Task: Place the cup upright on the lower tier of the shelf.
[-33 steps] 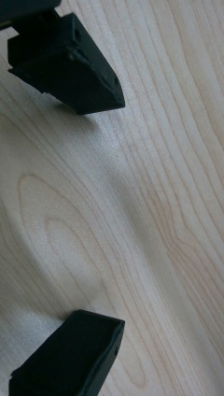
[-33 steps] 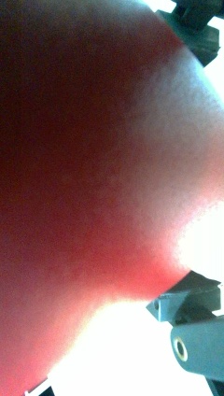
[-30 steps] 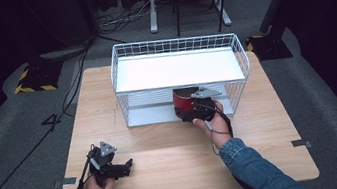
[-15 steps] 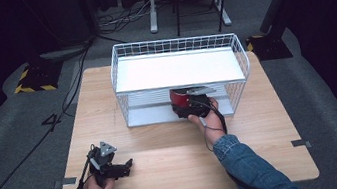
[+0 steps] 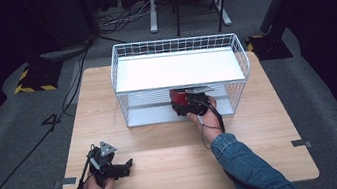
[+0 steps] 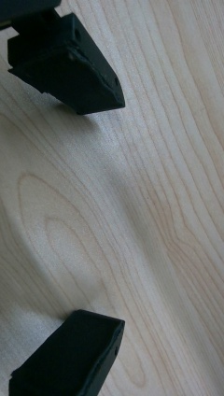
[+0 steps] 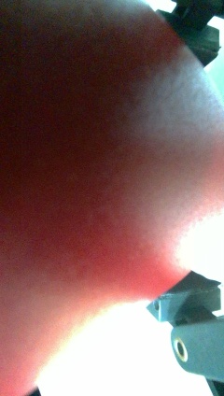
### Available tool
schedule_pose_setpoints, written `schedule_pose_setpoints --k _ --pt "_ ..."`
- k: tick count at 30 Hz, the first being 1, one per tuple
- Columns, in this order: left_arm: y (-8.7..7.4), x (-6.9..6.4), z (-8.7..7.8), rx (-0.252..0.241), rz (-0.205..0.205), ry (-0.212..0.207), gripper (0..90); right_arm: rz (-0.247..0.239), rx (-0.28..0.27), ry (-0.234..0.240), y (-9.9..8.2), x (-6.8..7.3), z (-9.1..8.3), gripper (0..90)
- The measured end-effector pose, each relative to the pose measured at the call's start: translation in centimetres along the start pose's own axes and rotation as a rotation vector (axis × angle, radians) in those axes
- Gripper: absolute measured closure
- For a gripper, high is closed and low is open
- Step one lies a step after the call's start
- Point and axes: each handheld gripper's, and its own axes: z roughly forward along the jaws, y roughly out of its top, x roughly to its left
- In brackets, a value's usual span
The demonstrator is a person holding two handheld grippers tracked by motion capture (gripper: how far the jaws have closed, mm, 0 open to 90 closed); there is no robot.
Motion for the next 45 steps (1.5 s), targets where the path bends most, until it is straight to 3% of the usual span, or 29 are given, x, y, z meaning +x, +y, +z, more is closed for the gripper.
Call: schedule_pose_setpoints --k 5,9,19,24,38,45 --pt "0.0 0.0 0.0 0.0 0.0 0.0 0.2 -0.012 -0.002 0.015 -0.2 -0.2 0.1 15.7" --pt "0.0 0.0 0.0 0.0 0.0 0.0 0.2 -0.056 0.01 0.027 -0.4 -0.4 0.2 15.5" --pt "0.0 0.0 0.0 0.0 0.001 -0.001 0.2 -0.051 0.029 -0.001 -0.5 -0.1 0.1 15.8" --pt "0.0 0.0 0.0 0.0 0.005 0.0 0.2 -0.032 0.026 0.006 -0.6 -0.2 -0.3 15.8" --pt "0.0 0.0 0.0 -0.001 0.007 -0.001 0.2 -0.027 0.013 0.04 -0.5 -0.2 -2.9 15.8" --pt "-0.1 0.0 -0.1 0.0 0.008 -0.004 0.2 -0.033 0.028 0.061 -0.3 -0.4 -5.0 15.8"
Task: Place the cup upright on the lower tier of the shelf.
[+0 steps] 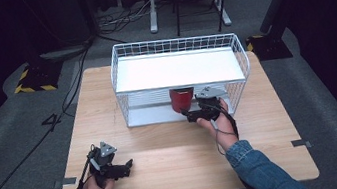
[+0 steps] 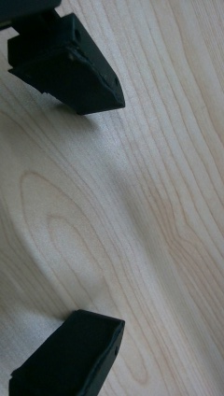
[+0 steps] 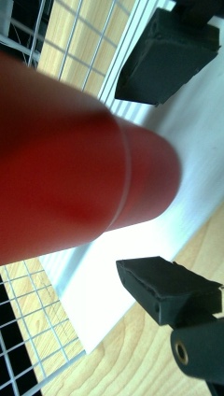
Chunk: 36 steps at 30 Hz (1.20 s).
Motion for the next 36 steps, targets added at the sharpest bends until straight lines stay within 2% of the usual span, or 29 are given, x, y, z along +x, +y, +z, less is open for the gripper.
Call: schedule_pose_setpoints --k 13,25,36 --pt "-0.2 0.0 -0.1 -0.002 -0.005 0.002 0.2 -0.001 -0.015 0.056 -0.2 -0.7 -5.0 15.8" --pt "-0.1 0.0 -0.1 0.0 0.003 0.0 0.1 -0.012 -0.014 0.068 -1.0 -1.8 -9.6 15.8" --pt "0.1 0.1 0.1 0.0 0.0 0.001 0.1 -0.019 0.031 0.053 -2.8 -3.2 -13.7 15.8"
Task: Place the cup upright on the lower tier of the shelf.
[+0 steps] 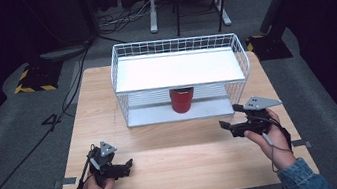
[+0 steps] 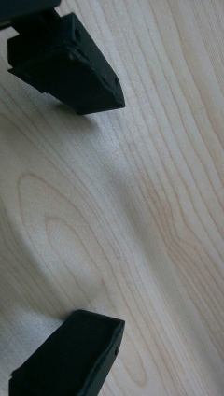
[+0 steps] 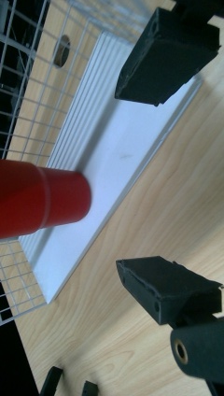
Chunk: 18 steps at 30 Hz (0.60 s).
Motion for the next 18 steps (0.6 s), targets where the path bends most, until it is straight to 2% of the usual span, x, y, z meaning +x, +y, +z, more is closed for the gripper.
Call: schedule_pose_setpoints --k 13,18 --pt "0.0 0.0 0.0 0.0 0.0 0.0 0.2 0.049 0.059 -0.057 -3.0 -1.5 -3.0 15.8" --pt "0.0 0.0 0.0 0.0 0.0 0.0 0.1 0.068 0.089 -0.073 -5.0 -2.0 -3.7 15.9"
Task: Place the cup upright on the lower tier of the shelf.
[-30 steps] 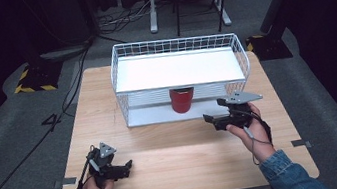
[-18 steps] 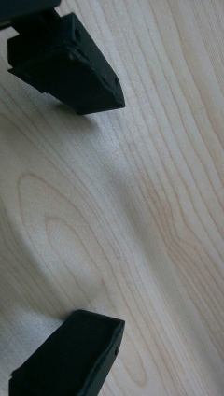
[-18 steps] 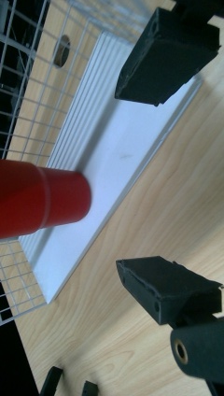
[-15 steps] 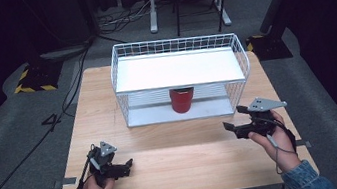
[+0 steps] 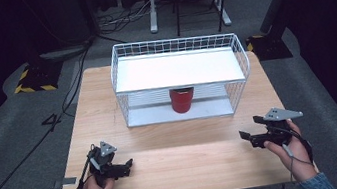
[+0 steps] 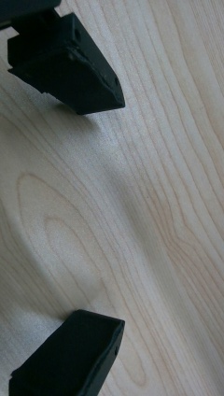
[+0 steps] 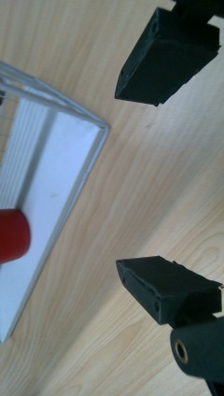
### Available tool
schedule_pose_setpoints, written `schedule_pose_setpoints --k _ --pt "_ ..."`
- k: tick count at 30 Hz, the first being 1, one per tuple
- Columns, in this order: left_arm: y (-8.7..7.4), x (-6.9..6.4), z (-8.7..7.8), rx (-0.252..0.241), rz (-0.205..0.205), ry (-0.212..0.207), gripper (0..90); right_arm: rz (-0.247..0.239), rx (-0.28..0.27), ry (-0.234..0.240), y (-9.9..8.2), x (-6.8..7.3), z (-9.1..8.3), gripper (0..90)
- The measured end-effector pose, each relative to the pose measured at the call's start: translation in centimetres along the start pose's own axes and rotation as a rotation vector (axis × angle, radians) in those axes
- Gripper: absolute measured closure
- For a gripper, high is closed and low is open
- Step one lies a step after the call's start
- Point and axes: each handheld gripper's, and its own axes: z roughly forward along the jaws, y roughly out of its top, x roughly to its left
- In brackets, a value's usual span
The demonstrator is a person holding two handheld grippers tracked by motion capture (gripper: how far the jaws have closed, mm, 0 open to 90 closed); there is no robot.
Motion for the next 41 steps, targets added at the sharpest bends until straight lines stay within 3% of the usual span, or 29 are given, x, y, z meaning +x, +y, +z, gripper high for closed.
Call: schedule_pose_setpoints --k 6,9,13,19,23,41 --pt "0.0 0.0 0.0 0.0 0.0 0.0 0.1 0.015 0.044 -0.01 -1.7 -0.6 0.0 15.9" --pt "0.0 0.0 0.0 0.0 0.0 0.0 0.2 0.022 0.052 -0.046 -2.6 -0.8 0.1 15.9" --pt "0.0 0.0 0.0 0.0 0.0 0.0 0.1 0.051 0.077 -0.041 -3.8 -1.0 0.6 15.9" --pt "0.0 0.0 0.0 0.0 0.0 0.0 0.1 0.038 0.11 -0.091 -4.9 -1.3 1.1 16.0" --pt "0.0 0.0 0.0 0.0 0.0 0.0 0.1 0.049 0.124 -0.092 -5.5 -1.4 1.4 16.0" --pt "0.0 0.0 0.0 0.0 0.0 0.0 0.1 0.03 0.125 -0.113 -6.0 -1.5 1.7 11.6"
